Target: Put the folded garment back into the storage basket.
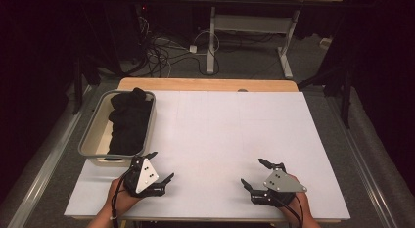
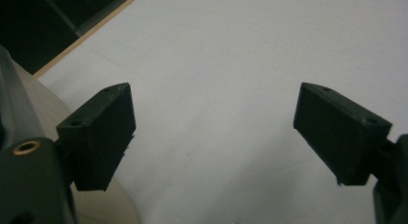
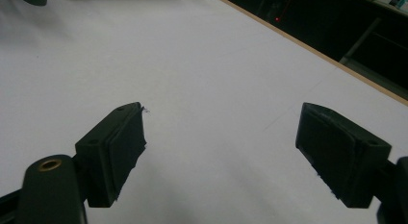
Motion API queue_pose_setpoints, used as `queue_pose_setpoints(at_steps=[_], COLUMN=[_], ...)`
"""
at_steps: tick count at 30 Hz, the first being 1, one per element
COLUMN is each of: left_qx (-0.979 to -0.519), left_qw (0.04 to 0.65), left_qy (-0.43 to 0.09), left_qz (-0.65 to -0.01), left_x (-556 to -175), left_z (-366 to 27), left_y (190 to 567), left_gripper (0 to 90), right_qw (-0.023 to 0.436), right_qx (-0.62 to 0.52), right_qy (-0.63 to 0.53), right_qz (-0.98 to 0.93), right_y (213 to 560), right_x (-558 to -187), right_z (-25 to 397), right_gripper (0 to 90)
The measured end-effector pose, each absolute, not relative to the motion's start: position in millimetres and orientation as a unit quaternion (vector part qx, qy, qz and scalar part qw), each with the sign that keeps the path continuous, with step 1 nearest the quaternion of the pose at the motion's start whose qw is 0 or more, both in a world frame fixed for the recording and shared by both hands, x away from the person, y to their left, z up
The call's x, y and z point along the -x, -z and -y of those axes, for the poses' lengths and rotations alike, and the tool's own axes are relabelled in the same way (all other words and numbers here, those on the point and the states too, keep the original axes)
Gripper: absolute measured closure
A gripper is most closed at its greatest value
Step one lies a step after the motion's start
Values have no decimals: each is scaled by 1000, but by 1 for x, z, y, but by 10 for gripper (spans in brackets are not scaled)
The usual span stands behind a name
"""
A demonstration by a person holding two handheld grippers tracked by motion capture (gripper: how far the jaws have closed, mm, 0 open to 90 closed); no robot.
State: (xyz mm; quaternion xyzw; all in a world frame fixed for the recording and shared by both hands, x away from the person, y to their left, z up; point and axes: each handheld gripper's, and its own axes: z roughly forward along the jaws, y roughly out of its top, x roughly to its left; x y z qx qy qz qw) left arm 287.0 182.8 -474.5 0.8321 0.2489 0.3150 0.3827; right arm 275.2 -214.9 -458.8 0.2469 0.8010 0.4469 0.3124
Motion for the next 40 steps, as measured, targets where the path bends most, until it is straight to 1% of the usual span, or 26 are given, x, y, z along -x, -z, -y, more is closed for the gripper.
queue_pose_setpoints(at_steps=[4, 15, 24, 35, 40], left_qx=[-837, -834, -836, -836, -840], left_qw=[372, 382, 376, 377, 371], left_qy=[-320, -314, -321, -317, -319], left_qz=[-242, -243, -238, -241, -236], left_x=[-287, -290, -288, -290, -289], left_z=[-181, -181, -181, -179, -177], left_y=[476, 475, 475, 476, 476], left_gripper=[142, 142, 142, 142, 142], right_qw=[313, 314, 318, 314, 322], right_qx=[-250, -256, -257, -258, -259], right_qy=[-448, -444, -444, -445, -445], right_qz=[-799, -799, -797, -798, -795], right_y=[458, 458, 458, 459, 459], right_x=[-276, -278, -279, -283, -280], right_z=[216, 216, 219, 219, 221], right_gripper=[176, 176, 177, 177, 177])
